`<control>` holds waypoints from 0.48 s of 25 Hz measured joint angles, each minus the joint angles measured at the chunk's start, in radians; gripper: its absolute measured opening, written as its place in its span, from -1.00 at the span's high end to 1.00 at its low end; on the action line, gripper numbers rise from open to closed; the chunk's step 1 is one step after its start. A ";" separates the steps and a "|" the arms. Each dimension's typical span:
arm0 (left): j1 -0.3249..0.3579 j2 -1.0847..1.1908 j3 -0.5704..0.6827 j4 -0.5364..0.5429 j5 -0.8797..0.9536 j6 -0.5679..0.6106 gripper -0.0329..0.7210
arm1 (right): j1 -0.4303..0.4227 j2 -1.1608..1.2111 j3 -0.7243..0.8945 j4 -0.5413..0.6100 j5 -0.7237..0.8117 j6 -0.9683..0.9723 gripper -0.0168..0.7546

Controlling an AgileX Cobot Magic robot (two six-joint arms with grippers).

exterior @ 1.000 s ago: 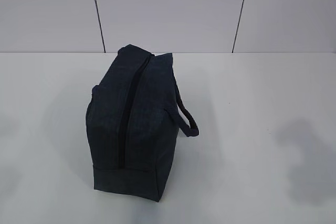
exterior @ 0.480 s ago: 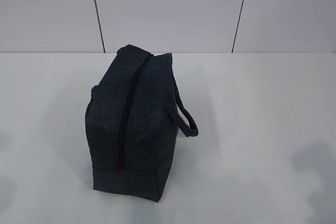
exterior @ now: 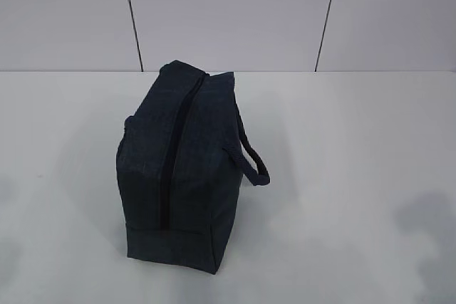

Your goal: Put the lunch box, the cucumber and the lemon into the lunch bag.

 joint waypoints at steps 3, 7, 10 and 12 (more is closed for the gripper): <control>0.000 0.000 0.000 0.000 -0.002 0.000 -0.32 | 0.000 0.000 0.000 0.000 0.000 0.000 -0.17; 0.000 0.000 0.000 0.000 -0.004 0.000 -0.32 | 0.000 0.000 0.000 0.000 0.000 0.000 -0.17; 0.002 -0.006 0.000 0.000 -0.005 0.000 -0.32 | 0.000 -0.004 0.000 0.000 0.000 0.000 -0.17; 0.014 -0.019 0.000 0.000 -0.005 0.000 -0.32 | -0.015 -0.014 0.000 0.000 0.000 0.000 -0.17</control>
